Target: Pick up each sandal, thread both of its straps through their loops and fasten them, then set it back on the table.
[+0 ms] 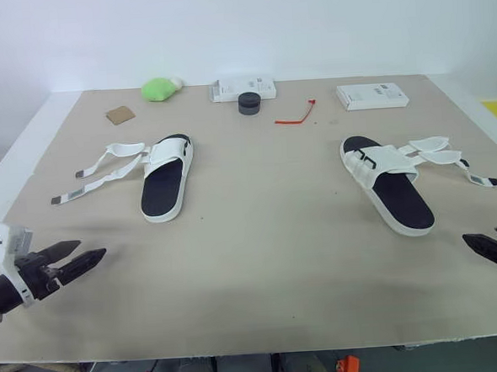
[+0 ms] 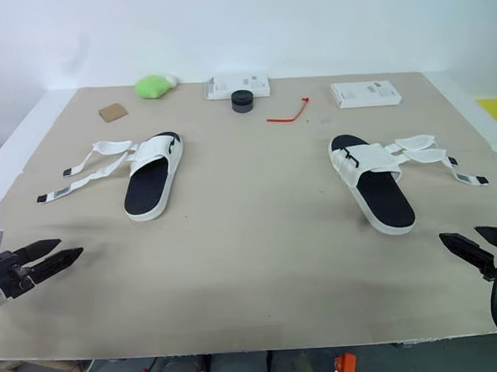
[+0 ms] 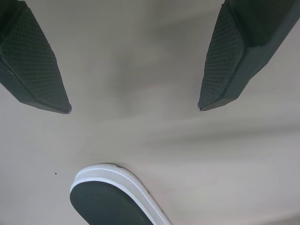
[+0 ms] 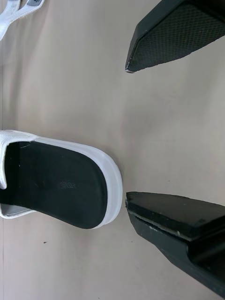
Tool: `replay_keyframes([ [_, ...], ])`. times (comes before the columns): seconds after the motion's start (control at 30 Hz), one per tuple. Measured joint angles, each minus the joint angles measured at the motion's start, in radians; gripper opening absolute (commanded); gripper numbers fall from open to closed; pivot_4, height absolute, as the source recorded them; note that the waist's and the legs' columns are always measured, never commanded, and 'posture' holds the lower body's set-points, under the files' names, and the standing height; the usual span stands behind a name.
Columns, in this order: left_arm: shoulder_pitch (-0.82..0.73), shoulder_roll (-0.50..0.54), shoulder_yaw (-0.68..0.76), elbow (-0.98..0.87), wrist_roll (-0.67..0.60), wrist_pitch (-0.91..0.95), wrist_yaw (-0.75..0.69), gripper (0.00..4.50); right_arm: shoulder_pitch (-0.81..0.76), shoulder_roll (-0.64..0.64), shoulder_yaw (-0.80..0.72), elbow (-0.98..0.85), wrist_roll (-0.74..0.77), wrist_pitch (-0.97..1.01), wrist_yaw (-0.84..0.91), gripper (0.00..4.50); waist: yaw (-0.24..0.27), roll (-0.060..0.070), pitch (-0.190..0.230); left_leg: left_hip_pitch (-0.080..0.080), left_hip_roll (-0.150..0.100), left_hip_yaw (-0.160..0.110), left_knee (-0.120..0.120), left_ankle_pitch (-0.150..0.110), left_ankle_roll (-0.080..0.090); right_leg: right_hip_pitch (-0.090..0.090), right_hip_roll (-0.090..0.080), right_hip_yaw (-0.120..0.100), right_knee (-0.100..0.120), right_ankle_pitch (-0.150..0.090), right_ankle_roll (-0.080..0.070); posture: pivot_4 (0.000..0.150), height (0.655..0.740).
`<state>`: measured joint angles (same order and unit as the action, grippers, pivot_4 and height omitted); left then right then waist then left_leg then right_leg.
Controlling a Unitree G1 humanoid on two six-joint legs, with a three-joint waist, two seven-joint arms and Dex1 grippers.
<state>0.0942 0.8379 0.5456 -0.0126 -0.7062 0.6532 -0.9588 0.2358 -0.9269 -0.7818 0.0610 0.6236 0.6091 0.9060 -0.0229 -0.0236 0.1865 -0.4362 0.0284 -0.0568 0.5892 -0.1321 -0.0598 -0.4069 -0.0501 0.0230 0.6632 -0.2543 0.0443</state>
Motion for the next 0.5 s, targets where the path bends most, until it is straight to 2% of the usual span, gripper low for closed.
replay_keyframes([
  [0.33,-0.001,0.005,-0.023,-0.100,-0.034,0.023,-0.058,4.50,-0.045,0.005,0.047,-0.003,-0.002,0.040,-0.030,4.39,0.000,0.000,-0.001,0.000,0.000,0.000,0.001,0.000,0.000,0.000,0.001,0.000,0.000,0.000,0.000,0.150,0.7400],
  [0.5,-0.073,0.006,-0.075,-0.135,-0.042,0.042,-0.057,4.50,-0.067,0.004,0.058,-0.012,-0.004,0.099,-0.071,4.39,0.001,0.000,-0.001,0.000,0.001,0.000,0.004,0.000,0.000,0.001,0.001,0.000,0.000,0.001,0.001,0.150,0.7400],
])
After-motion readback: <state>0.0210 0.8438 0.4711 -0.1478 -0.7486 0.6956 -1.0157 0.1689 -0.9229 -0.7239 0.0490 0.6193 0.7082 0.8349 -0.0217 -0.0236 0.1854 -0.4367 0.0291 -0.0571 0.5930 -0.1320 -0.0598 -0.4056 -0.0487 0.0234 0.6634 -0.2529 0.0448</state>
